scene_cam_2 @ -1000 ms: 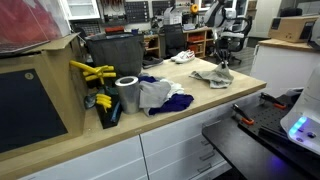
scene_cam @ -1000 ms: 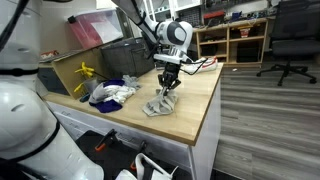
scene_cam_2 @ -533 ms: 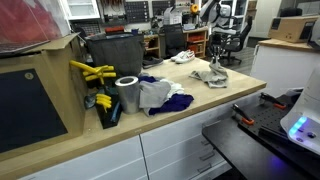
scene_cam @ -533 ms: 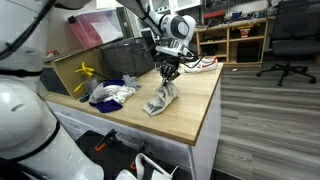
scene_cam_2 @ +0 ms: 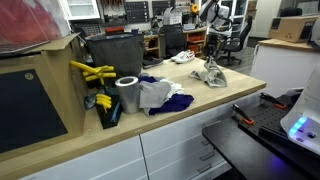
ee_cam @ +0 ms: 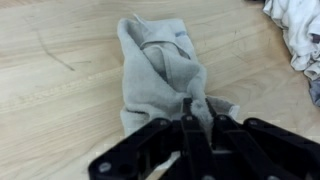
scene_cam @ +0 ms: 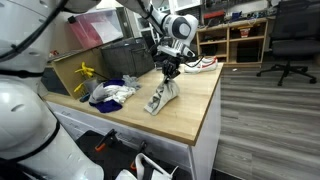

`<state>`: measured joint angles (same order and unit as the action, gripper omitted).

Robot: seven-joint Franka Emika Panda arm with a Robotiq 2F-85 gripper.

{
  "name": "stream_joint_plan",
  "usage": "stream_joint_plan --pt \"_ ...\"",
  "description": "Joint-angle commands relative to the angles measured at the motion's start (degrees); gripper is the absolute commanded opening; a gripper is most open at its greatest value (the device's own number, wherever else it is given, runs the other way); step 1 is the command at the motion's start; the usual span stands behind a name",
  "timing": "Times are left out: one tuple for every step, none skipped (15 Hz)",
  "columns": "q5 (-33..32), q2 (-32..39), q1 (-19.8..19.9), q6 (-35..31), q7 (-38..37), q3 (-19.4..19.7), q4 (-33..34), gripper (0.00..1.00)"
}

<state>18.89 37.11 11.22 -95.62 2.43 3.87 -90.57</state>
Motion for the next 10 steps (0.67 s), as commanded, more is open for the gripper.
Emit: stream_joint_plan --pt "1.4 0.8 -0.4 -3.5 -3.0 -0.2 0.4 0.03" --pt "1.4 1.0 -0.5 -4.6 -3.3 -0.3 0.3 0.03" --pt "1.4 1.2 -0.7 -5.8 -4.0 -0.3 0.3 0.03" --pt "1.4 1.5 -0.9 -6.8 -4.7 -0.4 0.3 0.03" --pt "1.3 1.6 -1.2 -8.1 -5.2 -0.5 0.1 0.03" --pt "1.2 1.8 -1.4 -9.1 -5.7 -0.7 0.0 0.03" --pt "1.1 1.9 -1.8 -10.3 -6.0 -0.8 -0.2 0.03" --pt "1.0 1.9 -2.1 -11.3 -6.2 -0.9 -0.5 0.03" --pt "0.8 1.9 -2.5 -12.2 -6.1 -1.1 -0.9 0.03" --pt "0.6 1.8 -2.8 -12.7 -6.0 -1.3 -1.2 0.03"
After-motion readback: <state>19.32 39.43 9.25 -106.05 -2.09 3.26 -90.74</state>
